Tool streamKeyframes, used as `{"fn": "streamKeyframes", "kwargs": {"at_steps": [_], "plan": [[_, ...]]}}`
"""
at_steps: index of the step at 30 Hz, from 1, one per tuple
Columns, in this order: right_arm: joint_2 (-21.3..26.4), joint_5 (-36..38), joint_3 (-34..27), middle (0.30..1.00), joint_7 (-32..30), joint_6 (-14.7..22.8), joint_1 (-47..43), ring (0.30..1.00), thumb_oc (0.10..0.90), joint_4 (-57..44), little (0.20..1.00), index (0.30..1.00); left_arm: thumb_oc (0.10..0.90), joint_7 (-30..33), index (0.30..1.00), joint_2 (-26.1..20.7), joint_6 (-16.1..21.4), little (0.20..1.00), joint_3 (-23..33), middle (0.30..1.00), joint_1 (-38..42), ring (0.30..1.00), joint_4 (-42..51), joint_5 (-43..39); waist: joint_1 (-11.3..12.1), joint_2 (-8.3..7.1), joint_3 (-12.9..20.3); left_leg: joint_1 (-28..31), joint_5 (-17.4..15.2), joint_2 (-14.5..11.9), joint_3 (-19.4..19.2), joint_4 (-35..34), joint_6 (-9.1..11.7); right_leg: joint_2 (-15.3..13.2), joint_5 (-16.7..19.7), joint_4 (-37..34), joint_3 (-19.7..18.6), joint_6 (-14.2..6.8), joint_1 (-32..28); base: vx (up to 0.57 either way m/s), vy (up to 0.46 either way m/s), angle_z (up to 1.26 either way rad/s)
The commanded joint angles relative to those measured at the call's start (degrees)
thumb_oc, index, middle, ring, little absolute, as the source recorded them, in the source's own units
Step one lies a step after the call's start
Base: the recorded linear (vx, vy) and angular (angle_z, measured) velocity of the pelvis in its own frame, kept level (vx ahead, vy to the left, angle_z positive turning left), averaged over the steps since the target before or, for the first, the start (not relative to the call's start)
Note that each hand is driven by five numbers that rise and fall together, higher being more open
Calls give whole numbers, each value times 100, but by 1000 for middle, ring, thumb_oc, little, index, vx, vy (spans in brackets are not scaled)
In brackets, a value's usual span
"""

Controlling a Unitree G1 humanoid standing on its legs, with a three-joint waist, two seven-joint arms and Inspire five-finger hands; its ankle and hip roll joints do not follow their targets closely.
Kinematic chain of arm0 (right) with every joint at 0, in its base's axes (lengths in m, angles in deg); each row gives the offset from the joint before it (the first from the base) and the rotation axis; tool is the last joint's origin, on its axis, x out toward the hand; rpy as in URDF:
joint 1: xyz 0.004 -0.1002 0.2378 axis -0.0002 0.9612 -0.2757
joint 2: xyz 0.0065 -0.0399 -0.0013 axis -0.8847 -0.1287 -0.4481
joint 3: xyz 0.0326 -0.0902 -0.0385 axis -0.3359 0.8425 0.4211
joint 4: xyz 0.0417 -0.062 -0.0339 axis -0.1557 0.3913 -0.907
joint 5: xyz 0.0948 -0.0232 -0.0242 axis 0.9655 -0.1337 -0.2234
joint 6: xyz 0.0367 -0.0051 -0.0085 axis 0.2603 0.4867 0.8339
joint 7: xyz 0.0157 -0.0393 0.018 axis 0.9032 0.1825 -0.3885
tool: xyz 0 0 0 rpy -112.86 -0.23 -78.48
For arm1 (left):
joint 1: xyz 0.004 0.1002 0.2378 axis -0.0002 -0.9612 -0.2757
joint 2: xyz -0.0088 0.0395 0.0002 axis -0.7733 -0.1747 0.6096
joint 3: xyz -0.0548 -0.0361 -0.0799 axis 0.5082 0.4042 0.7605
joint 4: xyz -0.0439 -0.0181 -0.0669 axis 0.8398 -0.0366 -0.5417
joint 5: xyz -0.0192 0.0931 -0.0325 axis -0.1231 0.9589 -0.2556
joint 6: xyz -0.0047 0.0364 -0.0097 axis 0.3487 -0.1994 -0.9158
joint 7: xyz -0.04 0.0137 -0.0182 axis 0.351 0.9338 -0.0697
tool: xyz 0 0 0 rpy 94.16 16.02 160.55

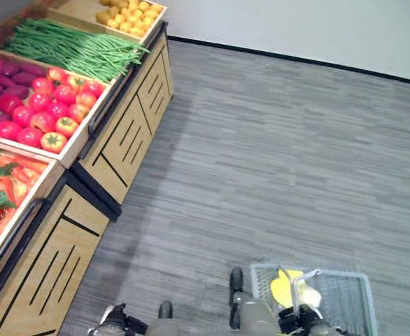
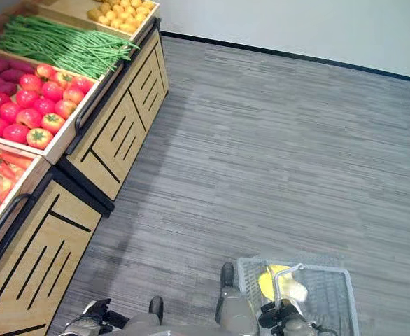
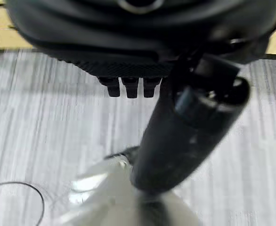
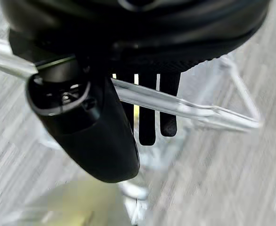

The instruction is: Get the vegetables into the basket

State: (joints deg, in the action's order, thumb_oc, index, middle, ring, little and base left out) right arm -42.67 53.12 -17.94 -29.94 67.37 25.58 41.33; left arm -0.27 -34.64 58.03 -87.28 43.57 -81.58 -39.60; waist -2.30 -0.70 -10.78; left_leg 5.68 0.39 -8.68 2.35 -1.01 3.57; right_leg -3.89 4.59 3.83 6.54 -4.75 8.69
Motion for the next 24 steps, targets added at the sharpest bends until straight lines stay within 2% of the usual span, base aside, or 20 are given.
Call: {"fn": "streamKeyframes", "kwargs": {"at_steps": [1,2,3,6,9,13,14,17,18,19,20,22,24], "plan": [[208,7,258,300,-73,60,127,300,400,58,300,300,900,3,1000,-34,131,1000,18,1000,411,1000,48,-238,-88,-114,-2,416,-521,330,181,188,183,-469,390,114,14,-501,559,243,-392,72],[259,28,299,300,-77,74,98,300,400,4,300,300,900,-31,1000,17,121,1000,-86,1000,447,1000,48,-177,-133,-49,13,279,-327,227,150,295,290,-429,261,97,140,-400,483,164,-306,64],[261,29,299,300,-77,75,98,300,400,5,300,300,900,-31,1000,19,121,1000,-85,1000,447,1000,47,-177,-142,-43,16,274,-327,220,160,296,294,-426,260,94,152,-397,481,109,-234,95],[313,30,367,300,-56,87,33,300,400,-13,300,300,900,-5,1000,49,92,1000,-78,1000,440,1000,9,-171,-95,-3,47,149,-55,144,153,490,419,-297,146,-33,260,-275,279,104,-154,56],[348,32,411,300,-37,94,39,300,400,-77,300,300,900,-27,1000,62,67,1000,-80,1000,408,1000,-6,-163,-47,-69,-3,-117,260,203,37,1053,502,-261,-17,-103,335,-146,17,99,-123,-4],[391,79,325,300,-36,57,135,300,400,-61,300,300,900,-62,1000,65,32,1000,-132,1000,413,1000,39,-104,78,-165,-48,-725,287,-43,-758,342,419,-445,-222,-241,538,-242,-415,96,-10,21],[391,78,302,300,-44,59,159,300,400,-66,300,300,900,-57,1000,74,27,1000,-154,1000,428,1000,43,-86,119,-164,-50,-937,457,-124,-889,188,441,-483,-255,-256,585,-274,-499,146,56,63],[403,63,235,300,-59,64,231,300,400,-83,300,300,900,-67,1000,74,-2,1000,-178,1000,442,1000,69,-6,145,-102,-75,-1312,1016,-469,-1662,-33,540,-538,-428,-176,754,-304,-703,142,112,55],[387,54,246,300,-37,45,210,300,400,-60,300,300,900,-91,1000,63,-1,1000,-165,1000,439,1000,69,6,168,-99,-59,-1227,944,-479,-1728,19,532,-542,-460,-140,772,-310,-753,129,150,26],[361,44,268,300,-23,42,187,300,400,-39,300,300,900,-87,1000,53,5,1000,-122,1000,409,1000,52,-10,220,-117,-45,-1148,818,-393,-1550,100,496,-540,-472,-128,718,-324,-787,176,234,-7],[291,-5,278,300,-10,37,185,300,400,-13,300,300,900,-76,1000,42,12,1000,-49,1000,351,1000,-18,-31,286,-166,24,-1122,634,-258,-1374,191,439,-664,-462,-105,649,-405,-872,164,260,-51],[183,3,255,300,13,30,172,300,400,-35,300,300,900,-75,1000,-47,13,1000,-46,1000,358,1000,-26,-3,332,-340,29,-1181,429,-127,-1572,444,310,-869,-409,-91,549,-499,-937,146,285,-45],[104,-124,360,300,22,18,113,300,400,-32,300,300,900,-45,1000,-123,12,1000,-13,1000,375,1000,-44,13,425,-470,14,-1188,267,-19,-1593,543,213,-986,-345,-81,479,-568,-927,76,189,-2]]}}
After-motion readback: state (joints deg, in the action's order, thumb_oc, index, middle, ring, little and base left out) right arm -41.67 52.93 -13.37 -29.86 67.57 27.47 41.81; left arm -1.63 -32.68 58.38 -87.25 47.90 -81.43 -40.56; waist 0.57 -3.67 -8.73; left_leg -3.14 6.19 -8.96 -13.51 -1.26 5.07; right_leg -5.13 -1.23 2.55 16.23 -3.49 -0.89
